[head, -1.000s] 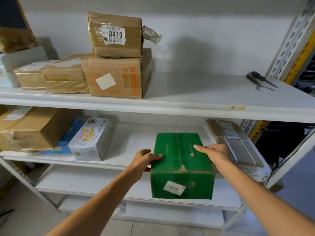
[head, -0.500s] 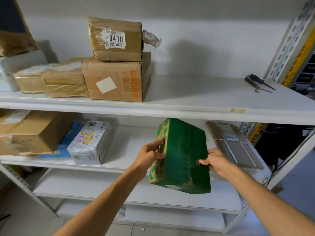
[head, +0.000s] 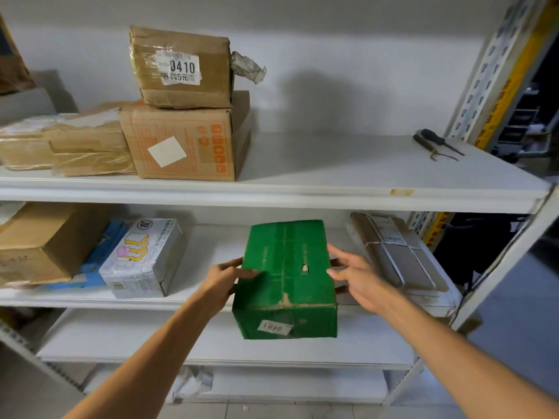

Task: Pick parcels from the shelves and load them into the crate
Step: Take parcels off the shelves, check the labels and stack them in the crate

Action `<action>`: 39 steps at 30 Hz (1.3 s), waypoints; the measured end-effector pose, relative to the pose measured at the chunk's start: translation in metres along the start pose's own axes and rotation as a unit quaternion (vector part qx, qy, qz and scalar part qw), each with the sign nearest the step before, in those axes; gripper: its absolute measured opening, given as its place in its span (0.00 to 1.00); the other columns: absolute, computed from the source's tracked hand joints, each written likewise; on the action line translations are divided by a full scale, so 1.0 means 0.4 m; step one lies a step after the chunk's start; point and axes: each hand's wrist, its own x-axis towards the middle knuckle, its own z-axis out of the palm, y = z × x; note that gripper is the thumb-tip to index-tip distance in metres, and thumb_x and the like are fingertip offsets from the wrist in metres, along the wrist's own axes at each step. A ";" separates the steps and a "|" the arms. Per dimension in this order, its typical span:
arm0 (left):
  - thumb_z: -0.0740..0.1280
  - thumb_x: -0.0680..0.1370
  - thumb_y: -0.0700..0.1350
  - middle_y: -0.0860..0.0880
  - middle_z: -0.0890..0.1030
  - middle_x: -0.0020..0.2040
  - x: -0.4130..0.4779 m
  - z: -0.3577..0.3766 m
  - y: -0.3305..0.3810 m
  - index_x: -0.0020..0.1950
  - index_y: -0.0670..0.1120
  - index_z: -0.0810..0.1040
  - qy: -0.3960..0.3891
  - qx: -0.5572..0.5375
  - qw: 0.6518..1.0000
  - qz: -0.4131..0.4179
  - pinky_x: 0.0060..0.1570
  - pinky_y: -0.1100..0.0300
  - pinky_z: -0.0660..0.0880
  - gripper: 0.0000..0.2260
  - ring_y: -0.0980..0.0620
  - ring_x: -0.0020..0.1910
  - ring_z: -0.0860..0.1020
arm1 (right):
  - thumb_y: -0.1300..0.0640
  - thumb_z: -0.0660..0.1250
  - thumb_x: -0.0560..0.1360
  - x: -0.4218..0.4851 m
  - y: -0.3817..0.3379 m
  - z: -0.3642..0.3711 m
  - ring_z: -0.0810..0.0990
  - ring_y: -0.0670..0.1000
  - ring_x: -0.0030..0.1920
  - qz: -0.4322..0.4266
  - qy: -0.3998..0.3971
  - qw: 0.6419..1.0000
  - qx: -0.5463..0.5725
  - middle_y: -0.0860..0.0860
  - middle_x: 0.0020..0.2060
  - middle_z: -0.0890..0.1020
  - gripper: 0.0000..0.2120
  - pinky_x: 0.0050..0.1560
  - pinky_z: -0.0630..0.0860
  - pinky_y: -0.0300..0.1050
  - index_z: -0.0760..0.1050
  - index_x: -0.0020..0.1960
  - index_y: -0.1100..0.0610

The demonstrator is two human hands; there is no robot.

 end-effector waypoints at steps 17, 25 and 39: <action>0.72 0.67 0.50 0.45 0.80 0.52 -0.036 -0.009 0.071 0.55 0.46 0.82 -0.046 -0.053 0.997 0.023 0.42 0.54 0.80 0.17 0.48 0.47 0.80 | 0.59 0.72 0.66 -0.011 -0.090 -0.027 0.82 0.58 0.52 -0.034 -0.018 0.986 0.162 0.62 0.52 0.83 0.19 0.57 0.78 0.51 0.79 0.54 0.66; 0.69 0.68 0.54 0.49 0.83 0.50 -0.040 -0.026 0.062 0.51 0.49 0.83 -0.015 0.057 0.998 0.032 0.43 0.60 0.77 0.15 0.51 0.44 0.81 | 0.59 0.72 0.72 0.004 -0.089 -0.019 0.83 0.56 0.48 0.005 -0.001 0.999 0.044 0.60 0.50 0.84 0.18 0.54 0.78 0.53 0.77 0.60 0.64; 0.69 0.73 0.32 0.40 0.83 0.55 0.013 -0.177 -0.030 0.69 0.40 0.70 0.058 -0.072 0.995 0.023 0.49 0.54 0.79 0.24 0.42 0.54 0.81 | 0.63 0.77 0.65 0.106 0.024 0.175 0.83 0.54 0.46 -0.008 -0.005 1.000 -0.019 0.57 0.47 0.84 0.15 0.46 0.77 0.48 0.73 0.46 0.62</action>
